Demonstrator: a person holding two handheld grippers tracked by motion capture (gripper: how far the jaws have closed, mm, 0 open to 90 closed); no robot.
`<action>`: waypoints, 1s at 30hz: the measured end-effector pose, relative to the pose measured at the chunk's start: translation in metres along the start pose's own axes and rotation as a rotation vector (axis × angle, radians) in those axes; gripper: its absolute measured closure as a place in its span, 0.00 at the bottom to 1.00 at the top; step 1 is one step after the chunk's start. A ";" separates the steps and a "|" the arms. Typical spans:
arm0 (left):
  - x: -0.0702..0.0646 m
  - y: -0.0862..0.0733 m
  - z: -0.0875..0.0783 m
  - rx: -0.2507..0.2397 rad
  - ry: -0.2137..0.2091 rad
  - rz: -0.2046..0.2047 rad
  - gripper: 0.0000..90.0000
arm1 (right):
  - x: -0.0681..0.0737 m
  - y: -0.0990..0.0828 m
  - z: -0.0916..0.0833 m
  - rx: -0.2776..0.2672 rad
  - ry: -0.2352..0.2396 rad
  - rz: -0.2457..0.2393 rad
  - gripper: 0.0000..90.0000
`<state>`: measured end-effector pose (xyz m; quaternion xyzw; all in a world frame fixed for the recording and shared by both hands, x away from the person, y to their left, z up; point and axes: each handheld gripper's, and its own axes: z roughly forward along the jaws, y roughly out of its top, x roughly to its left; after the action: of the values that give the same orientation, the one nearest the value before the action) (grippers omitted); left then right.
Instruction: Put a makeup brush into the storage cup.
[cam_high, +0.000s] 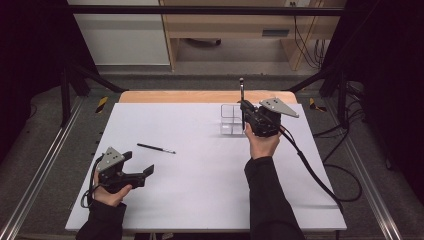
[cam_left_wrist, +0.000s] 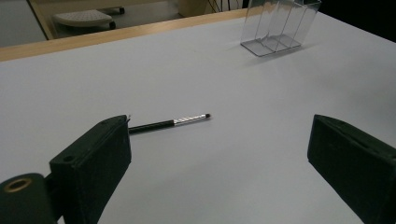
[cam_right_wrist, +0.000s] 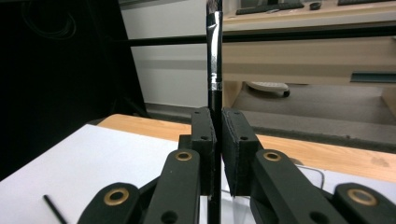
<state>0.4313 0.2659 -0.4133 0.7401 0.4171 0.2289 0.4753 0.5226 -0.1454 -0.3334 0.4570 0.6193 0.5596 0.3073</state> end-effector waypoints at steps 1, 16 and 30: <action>0.000 0.000 0.000 0.001 -0.001 0.000 0.06 | -0.001 0.000 0.001 -0.001 -0.004 0.001 0.94; 0.001 -0.001 0.001 0.003 0.002 -0.001 0.06 | -0.015 0.003 0.019 -0.001 -0.033 0.024 0.94; 0.002 -0.001 0.000 0.001 0.002 -0.002 0.06 | -0.026 0.002 0.039 0.008 -0.077 0.029 0.94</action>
<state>0.4319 0.2672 -0.4140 0.7396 0.4184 0.2293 0.4747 0.5678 -0.1527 -0.3425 0.4881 0.6026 0.5437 0.3211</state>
